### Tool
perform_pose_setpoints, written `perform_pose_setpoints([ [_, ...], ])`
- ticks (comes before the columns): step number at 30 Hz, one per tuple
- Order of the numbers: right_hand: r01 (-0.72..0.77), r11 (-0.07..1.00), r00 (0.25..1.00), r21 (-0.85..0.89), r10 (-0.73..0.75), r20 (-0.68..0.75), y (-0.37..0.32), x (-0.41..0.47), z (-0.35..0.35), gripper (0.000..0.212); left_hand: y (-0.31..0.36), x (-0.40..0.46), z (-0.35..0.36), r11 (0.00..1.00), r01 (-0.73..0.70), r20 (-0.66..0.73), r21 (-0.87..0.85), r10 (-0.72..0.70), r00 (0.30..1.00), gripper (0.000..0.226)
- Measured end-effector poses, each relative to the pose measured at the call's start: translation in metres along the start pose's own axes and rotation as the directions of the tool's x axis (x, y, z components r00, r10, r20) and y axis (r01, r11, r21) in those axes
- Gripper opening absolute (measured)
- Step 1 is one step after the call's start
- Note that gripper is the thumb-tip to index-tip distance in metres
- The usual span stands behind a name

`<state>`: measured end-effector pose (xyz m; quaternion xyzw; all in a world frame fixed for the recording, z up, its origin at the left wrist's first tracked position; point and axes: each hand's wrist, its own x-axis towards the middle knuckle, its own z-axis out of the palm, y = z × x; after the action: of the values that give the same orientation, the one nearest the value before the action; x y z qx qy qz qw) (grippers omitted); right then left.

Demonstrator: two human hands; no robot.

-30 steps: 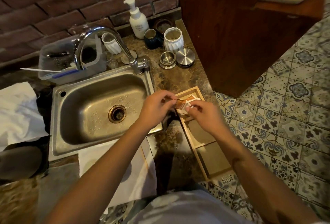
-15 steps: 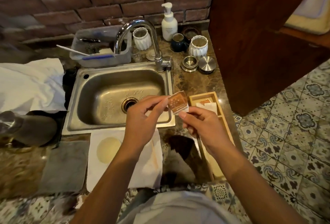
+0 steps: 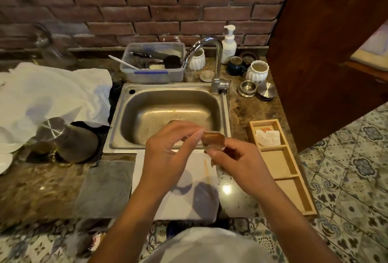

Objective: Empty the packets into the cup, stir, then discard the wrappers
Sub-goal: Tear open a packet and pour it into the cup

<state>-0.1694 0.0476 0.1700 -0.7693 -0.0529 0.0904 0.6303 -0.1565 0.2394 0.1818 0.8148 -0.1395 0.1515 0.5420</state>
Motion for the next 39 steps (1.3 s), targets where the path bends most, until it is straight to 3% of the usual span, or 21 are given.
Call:
perform_pose_setpoints([
  [2, 0.03, 0.997, 0.995, -0.068, -0.023, 0.099, -0.007, -0.006, 0.013, 0.009, -0.004, -0.006, -0.014, 0.996, -0.029, -0.067, 0.087, 0.035, 0.997, 0.013],
  [5, 0.021, 0.99, 0.988, -0.139, 0.001, 0.155, -0.013, -0.016, 0.034, 0.012, -0.009, -0.019, -0.033, 0.998, -0.029, -0.062, 0.059, 0.033, 0.998, 0.013],
  [8, 0.009, 0.965, 0.997, -0.261, 0.011, 0.073, -0.017, -0.022, 0.048, 0.02, -0.013, -0.032, -0.049, 0.999, -0.036, -0.049, 0.037, 0.037, 0.998, 0.014],
  [13, 0.141, 0.963, 0.988, -0.229, -0.153, -0.034, -0.032, -0.031, 0.063, 0.035, -0.021, -0.044, -0.07, 0.999, -0.005, -0.003, 0.045, 0.005, 1.0, 0.016],
  [18, 0.223, 0.943, 0.963, -0.246, -0.252, -0.094, -0.04, -0.032, 0.08, 0.016, -0.022, -0.053, -0.083, 1.0, -0.009, 0.025, 0.02, 0.008, 1.0, 0.013],
  [23, 0.191, 0.958, 0.962, -0.215, -0.226, -0.153, -0.039, -0.03, 0.098, 0.011, -0.016, -0.061, -0.096, 0.967, 0.13, 0.073, -0.22, -0.117, 0.99, 0.013],
  [29, 0.168, 0.966, 0.982, -0.198, -0.182, -0.053, -0.044, -0.031, 0.115, 0.013, -0.025, -0.062, -0.099, 0.998, -0.009, 0.017, 0.064, 0.008, 1.0, 0.014],
  [34, 0.189, 0.938, 0.975, -0.29, -0.214, -0.057, -0.049, -0.025, 0.12, 0.013, -0.027, -0.058, -0.1, 0.968, 0.165, 0.095, -0.191, -0.15, 0.984, 0.019],
  [39, 0.242, 0.877, 0.945, -0.415, -0.31, -0.103, -0.048, -0.021, 0.118, 0.009, -0.024, -0.056, -0.106, 0.972, 0.036, 0.056, -0.234, -0.023, 0.998, 0.014],
])
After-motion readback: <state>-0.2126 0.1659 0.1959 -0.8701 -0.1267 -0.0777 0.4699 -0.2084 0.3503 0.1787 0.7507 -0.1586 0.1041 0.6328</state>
